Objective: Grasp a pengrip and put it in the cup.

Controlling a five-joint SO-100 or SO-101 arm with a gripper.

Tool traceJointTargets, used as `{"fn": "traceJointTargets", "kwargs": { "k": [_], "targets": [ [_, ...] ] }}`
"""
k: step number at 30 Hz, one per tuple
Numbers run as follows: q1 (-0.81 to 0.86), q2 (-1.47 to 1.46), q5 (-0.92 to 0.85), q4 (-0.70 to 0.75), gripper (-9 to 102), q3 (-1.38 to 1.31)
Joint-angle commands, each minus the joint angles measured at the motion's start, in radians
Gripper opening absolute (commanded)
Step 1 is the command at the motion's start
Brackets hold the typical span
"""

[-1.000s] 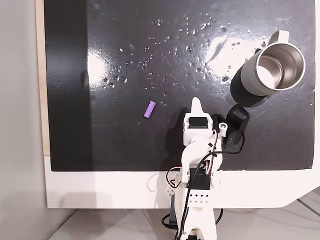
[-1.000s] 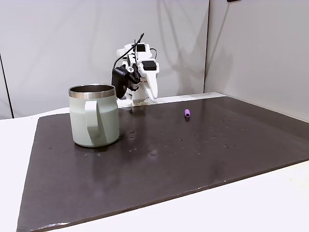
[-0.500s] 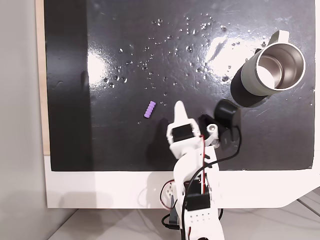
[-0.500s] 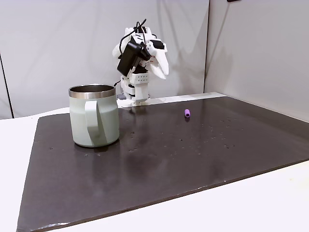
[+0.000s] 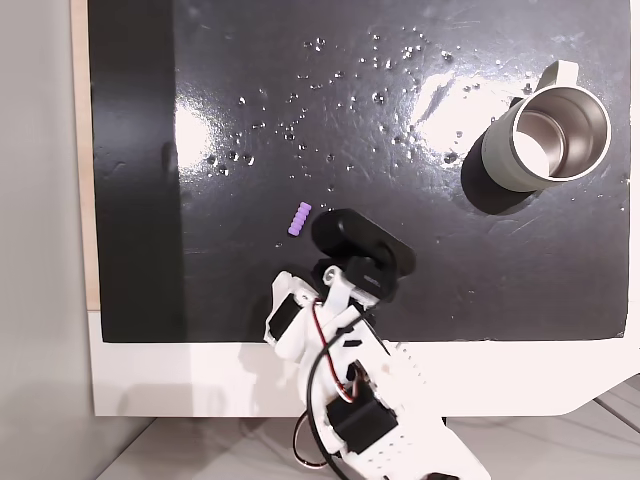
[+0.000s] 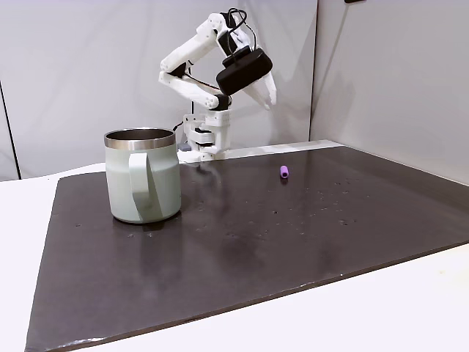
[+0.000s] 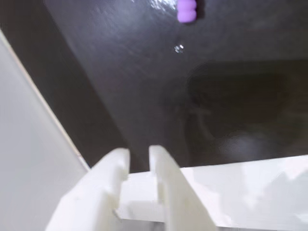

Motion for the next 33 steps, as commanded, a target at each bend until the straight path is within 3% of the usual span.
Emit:
{"fn": "traceJointTargets", "kwargs": {
  "k": [1, 15, 33],
  "targets": [
    [-0.006, -0.095, -0.034, 0.025, 2, -0.103],
    [0.172, -0.584, -0.183, 0.127, 24, -0.425],
    [0.308, -1.134, -0.350, -0.110, 27, -0.454]
  ]
}}
